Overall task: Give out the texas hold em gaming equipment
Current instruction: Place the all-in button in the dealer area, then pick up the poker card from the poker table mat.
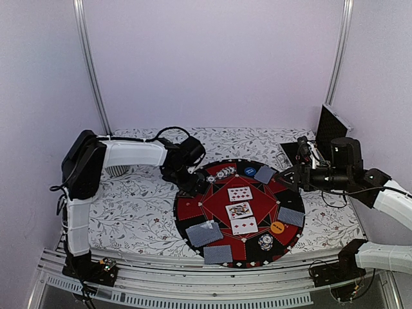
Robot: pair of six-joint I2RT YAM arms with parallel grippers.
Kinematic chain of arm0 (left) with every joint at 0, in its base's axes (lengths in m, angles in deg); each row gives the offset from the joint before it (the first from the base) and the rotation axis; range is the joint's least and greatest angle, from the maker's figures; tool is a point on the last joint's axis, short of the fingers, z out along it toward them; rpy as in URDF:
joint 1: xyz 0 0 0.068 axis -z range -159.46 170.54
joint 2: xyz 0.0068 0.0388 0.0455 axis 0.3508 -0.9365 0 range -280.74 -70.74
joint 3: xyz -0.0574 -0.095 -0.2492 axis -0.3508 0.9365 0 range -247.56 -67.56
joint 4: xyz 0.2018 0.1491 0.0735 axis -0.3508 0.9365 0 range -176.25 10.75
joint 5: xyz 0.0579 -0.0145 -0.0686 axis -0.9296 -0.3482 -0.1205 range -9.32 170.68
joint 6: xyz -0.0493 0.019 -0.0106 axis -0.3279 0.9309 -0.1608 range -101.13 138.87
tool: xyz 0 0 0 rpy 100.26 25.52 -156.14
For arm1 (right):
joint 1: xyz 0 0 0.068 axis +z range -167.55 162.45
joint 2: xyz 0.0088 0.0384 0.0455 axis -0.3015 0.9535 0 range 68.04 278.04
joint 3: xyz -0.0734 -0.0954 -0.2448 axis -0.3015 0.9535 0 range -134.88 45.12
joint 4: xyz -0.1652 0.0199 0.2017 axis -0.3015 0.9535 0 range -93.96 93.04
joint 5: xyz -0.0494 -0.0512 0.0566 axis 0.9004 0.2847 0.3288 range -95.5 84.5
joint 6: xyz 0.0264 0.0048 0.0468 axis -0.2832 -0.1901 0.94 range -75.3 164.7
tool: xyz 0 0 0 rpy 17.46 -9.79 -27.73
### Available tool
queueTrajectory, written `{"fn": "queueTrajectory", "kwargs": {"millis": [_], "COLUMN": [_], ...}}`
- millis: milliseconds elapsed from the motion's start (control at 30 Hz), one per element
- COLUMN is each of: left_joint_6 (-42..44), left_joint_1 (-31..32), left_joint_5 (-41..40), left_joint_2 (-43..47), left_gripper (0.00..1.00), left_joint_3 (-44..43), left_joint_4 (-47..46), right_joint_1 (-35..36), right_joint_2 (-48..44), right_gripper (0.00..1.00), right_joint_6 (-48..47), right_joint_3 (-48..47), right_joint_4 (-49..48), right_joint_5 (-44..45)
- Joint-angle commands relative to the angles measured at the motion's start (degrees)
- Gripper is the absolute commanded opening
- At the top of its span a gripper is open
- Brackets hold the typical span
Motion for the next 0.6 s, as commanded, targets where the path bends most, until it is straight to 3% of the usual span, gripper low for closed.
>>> {"fn": "queueTrajectory", "kwargs": {"millis": [0,167,333,433,567], "left_joint_6": [-1.5,1.9,8.1,10.8,15.0], "left_joint_1": [1.9,10.4,29.0,38.6,44.7], "left_joint_5": [-7.7,-8.2,1.1,2.5,0.9], "left_joint_2": [16.6,34.9,45.7,45.6,37.0], "left_gripper": [0.98,0.98,0.78,0.7,0.66], "left_joint_3": [4.3,18.2,34.4,39.9,39.3], "left_joint_4": [-4.4,-12.6,-19.4,-22.8,-23.7], "right_joint_1": [0.0,6.6,16.9,20.8,22.8], "right_joint_2": [0.9,4.5,13.5,18.6,23.0], "right_gripper": [0.77,0.65,0.56,0.53,0.53], "right_joint_6": [1.9,4.9,6.9,8.3,9.0], "right_joint_3": [-1.1,0.5,0.3,-0.4,-1.1], "right_joint_4": [-0.6,-3.7,-6.2,-8.0,-9.4], "right_joint_5": [-3.5,-2.2,-1.6,-2.7,-3.2]}}
